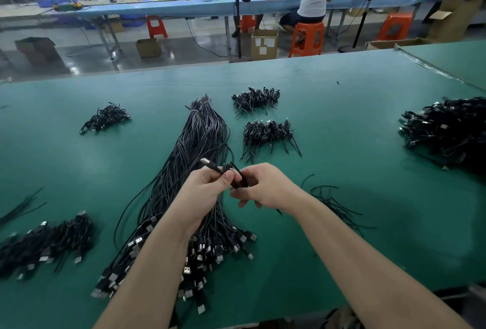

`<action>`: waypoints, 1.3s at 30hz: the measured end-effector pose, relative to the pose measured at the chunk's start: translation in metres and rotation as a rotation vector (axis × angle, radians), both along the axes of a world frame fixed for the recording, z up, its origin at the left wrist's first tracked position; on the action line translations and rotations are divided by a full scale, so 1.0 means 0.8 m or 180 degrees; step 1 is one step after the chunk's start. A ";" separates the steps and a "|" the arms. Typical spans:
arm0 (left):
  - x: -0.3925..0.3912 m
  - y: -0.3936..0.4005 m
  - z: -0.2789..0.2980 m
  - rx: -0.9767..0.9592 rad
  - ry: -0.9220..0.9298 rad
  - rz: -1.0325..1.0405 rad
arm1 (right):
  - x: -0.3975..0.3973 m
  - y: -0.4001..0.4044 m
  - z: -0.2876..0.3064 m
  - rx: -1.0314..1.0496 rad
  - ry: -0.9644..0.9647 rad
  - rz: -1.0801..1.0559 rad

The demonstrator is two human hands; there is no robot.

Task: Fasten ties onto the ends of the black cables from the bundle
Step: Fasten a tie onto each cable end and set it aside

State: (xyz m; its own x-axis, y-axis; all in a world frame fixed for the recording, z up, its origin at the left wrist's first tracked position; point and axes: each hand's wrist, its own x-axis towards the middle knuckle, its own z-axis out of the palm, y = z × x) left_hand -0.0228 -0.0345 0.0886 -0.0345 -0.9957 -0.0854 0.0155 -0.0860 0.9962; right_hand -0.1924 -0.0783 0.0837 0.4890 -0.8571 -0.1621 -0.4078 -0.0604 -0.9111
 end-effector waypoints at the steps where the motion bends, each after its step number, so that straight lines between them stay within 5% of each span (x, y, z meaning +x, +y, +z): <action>1: 0.002 0.000 -0.002 0.0034 -0.0090 0.0015 | -0.002 0.000 -0.001 -0.0035 0.0113 0.0027; 10: -0.007 -0.010 -0.019 0.0313 -0.0067 0.0170 | 0.005 0.013 -0.007 0.0092 0.0366 0.0467; 19: -0.009 -0.019 -0.023 0.0451 -0.0074 0.0298 | 0.018 0.021 -0.028 0.0476 -0.0100 -0.0096; 23: -0.002 -0.021 -0.029 0.0522 0.0548 0.0506 | 0.017 0.018 -0.032 0.0729 -0.0371 -0.0462; 29: -0.003 -0.028 -0.036 0.0268 -0.0857 0.0316 | 0.013 0.023 -0.030 0.0430 0.0340 -0.0125; 39: -0.004 -0.021 -0.032 0.0536 -0.0873 -0.0023 | 0.012 0.024 -0.035 0.0272 0.1031 0.0213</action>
